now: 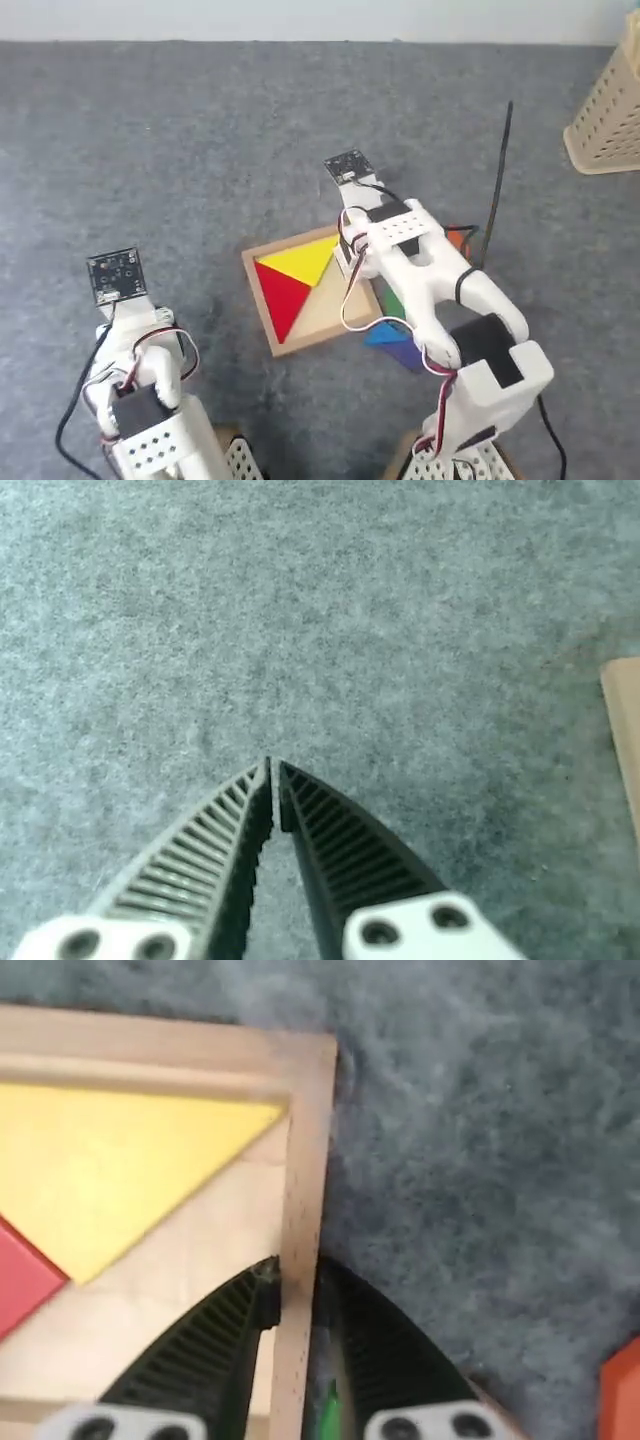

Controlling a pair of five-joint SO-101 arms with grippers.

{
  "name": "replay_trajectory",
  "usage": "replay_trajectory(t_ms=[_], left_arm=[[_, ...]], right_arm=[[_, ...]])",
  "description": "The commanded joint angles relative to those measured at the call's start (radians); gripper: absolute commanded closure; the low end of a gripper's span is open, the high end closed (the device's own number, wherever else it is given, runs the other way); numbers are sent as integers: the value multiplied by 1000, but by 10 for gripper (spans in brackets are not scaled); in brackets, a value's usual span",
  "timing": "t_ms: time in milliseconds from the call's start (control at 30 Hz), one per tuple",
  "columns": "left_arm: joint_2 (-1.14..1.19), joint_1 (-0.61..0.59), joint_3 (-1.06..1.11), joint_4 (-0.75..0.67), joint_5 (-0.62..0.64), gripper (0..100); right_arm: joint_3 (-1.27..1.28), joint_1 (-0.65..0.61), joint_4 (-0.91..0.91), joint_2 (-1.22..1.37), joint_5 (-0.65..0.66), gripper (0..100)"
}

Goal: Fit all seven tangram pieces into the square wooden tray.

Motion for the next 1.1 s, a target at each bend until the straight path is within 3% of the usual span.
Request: replay_trajectory(t_ms=[0, 533, 1067], left_arm=[[-8, 5, -10, 6, 14, 987], [-8, 5, -10, 6, 14, 987], [-8, 5, -10, 6, 14, 987]], right_arm=[[-26, 33, 48, -61, 23, 871], [210, 39, -68, -349, 25, 850], [301, 67, -156, -403, 25, 850]])
